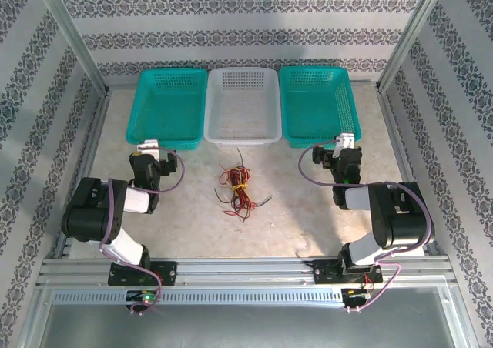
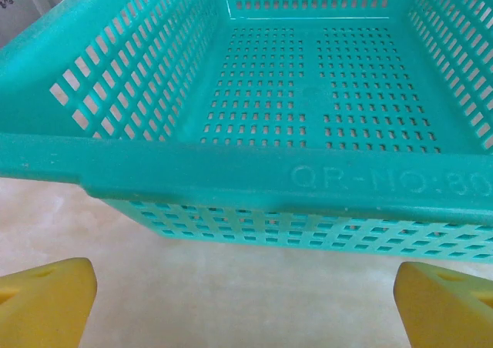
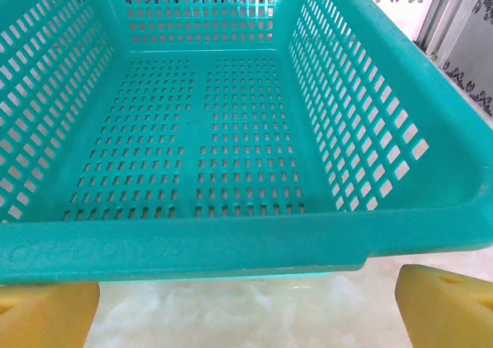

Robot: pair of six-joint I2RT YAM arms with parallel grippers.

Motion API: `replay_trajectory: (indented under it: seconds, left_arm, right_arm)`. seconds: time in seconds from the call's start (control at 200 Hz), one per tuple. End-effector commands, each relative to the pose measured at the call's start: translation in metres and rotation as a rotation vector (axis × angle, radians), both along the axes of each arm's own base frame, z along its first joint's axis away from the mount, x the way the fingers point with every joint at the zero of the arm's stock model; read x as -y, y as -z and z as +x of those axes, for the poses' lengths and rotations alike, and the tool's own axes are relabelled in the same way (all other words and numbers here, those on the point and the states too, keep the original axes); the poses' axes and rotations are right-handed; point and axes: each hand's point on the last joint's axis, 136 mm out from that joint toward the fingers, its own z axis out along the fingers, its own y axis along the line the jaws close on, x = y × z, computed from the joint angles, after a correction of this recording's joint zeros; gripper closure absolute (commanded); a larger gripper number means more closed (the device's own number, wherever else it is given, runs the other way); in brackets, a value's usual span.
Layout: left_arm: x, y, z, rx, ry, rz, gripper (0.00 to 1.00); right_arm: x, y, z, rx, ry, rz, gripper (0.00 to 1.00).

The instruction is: Untangle the cables

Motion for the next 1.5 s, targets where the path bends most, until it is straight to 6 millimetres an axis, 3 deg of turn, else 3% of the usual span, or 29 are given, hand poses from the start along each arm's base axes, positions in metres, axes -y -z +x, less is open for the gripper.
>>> replay_trajectory:
  seconds: [0.0,0.984,1.119,1.259,1.334,1.499]
  left_arm:
    - [0.001,-0.013,0.008,0.046,0.013,0.009,0.01]
    - [0.000,-0.011,0.008,0.037,0.017,-0.002,0.01]
    - [-0.012,-0.038,0.001,0.049,-0.064,0.007,0.01]
    - [-0.016,-0.070,-0.015,0.090,-0.112,0.019,0.01]
    - [-0.014,-0.080,-0.025,0.088,-0.126,-0.015,0.02]
    - [-0.001,-0.093,-0.053,0.089,-0.129,-0.094,0.02]
  right_arm:
    - [0.001,-0.009,0.003,0.042,-0.008,0.002,0.02]
    - [0.006,-0.015,0.003,0.058,0.036,-0.011,0.01]
    - [0.012,-0.055,-0.011,0.064,0.140,-0.084,0.02]
    - [0.019,-0.083,-0.030,0.063,0.207,-0.010,0.02]
    - [0.026,-0.083,-0.041,0.014,0.280,0.023,0.01]
    - [0.017,-0.073,-0.062,-0.120,0.294,0.050,0.02]
